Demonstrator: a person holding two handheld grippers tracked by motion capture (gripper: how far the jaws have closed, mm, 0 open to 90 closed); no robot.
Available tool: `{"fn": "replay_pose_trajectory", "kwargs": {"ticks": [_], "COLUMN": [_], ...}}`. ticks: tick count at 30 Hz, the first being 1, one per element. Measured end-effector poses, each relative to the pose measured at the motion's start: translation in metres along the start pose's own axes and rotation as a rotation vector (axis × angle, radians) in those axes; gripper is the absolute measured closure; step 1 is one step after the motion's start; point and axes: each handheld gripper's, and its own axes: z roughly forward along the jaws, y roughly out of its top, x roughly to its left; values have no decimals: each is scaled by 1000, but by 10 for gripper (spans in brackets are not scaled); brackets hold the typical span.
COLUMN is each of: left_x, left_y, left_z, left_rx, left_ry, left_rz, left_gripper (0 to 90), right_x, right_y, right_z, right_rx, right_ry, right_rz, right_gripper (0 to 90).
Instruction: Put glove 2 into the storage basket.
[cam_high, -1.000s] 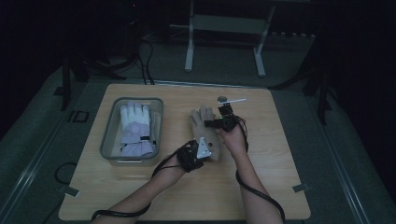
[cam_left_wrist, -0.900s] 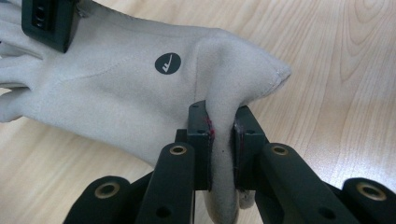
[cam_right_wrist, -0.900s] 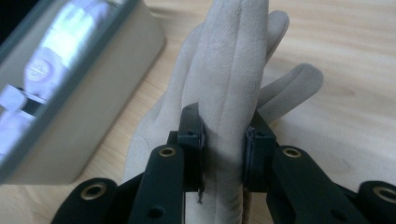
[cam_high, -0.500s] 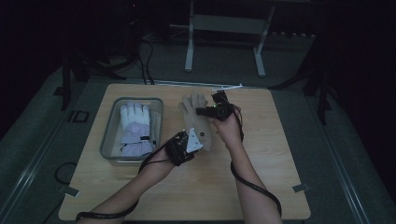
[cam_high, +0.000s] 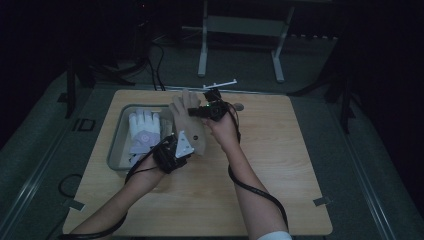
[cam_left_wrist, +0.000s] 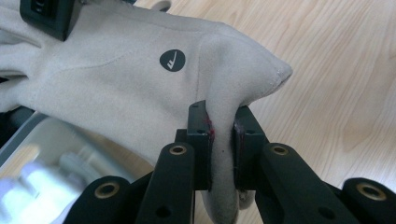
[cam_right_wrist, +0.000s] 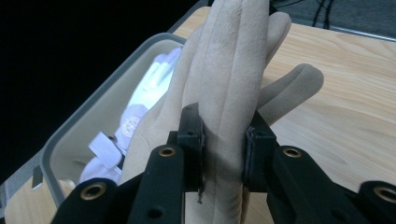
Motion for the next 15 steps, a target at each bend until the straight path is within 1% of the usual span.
{"fn": "replay_pose_trajectory", "kwargs": {"ticks": [1, 2, 6, 7, 11, 12, 13, 14, 15], "left_x": [5, 7, 18, 21, 28, 28, 31, 33, 34], "left_y": [-7, -9, -24, -30, -45, -45, -51, -54, -57], "left_z": [-5, -7, -17, -20, -27, -27, -30, -32, -33], "left_rx": [5, 10, 23, 21, 41, 41, 55, 59, 59], "left_ry": [8, 12, 34, 31, 49, 49, 55, 55, 56], "left_rz": [-16, -19, -44, -62, -86, -86, -95, -98, -108], "left_gripper": [809, 809, 809, 809, 809, 809, 809, 809, 809], "right_x": [3, 10, 22, 26, 38, 38, 41, 47, 51], "right_y": [2, 6, 13, 14, 19, 19, 20, 22, 23], "right_z": [4, 12, 29, 33, 51, 51, 55, 65, 69], "right_rx": [3, 9, 20, 23, 41, 41, 48, 57, 64], "right_ry": [5, 14, 33, 36, 56, 56, 61, 69, 69], "right_rz": [-4, -9, -27, -30, -45, -45, -48, -63, -72], "right_gripper": [733, 733, 733, 733, 733, 733, 733, 733, 732]}}
